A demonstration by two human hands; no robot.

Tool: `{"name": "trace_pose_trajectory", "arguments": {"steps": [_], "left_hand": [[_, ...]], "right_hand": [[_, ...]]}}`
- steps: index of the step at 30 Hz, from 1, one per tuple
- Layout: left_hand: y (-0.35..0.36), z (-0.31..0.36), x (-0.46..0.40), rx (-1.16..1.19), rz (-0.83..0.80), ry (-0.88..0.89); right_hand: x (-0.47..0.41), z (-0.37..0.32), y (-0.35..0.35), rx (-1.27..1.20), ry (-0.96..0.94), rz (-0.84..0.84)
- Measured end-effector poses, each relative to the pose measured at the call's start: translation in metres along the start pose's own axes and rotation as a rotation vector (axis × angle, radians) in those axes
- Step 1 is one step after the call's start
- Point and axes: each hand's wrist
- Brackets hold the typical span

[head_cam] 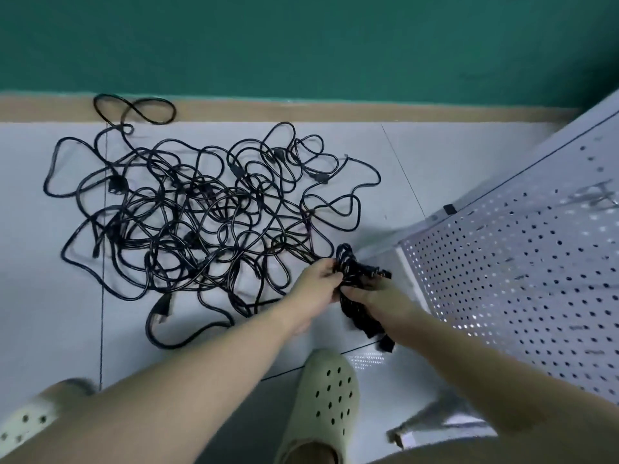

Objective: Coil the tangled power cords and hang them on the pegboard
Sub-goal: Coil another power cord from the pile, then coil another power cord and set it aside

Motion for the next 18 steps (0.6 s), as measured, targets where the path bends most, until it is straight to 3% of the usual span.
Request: {"name": "trace_pose_trajectory", "arguments": {"steps": [6, 11, 18], "left_hand": [[0.008, -0.05, -0.019, -0.141, 0.065, -0.126], [-0.005, -0.103, -0.064, -0.13, 0.03, -0.114], [-0.014, -0.112, -0.073, -0.348, -0.044, -0.137]], "right_hand": [[-0.027, 0.042, 0.014, 0.025, 0.088, 0.105], [-0.042, 0.048, 0.014, 0.161, 0.162, 0.171], [-0.048, 0.044, 0.003, 0.434, 0.116, 0.113]]}}
Point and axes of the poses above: each hand's wrist, its own x-axis away from the middle knuckle, its own y-axis out of the palm, z = x × y, and after that the axes turned 5 degrees about x, right-handed
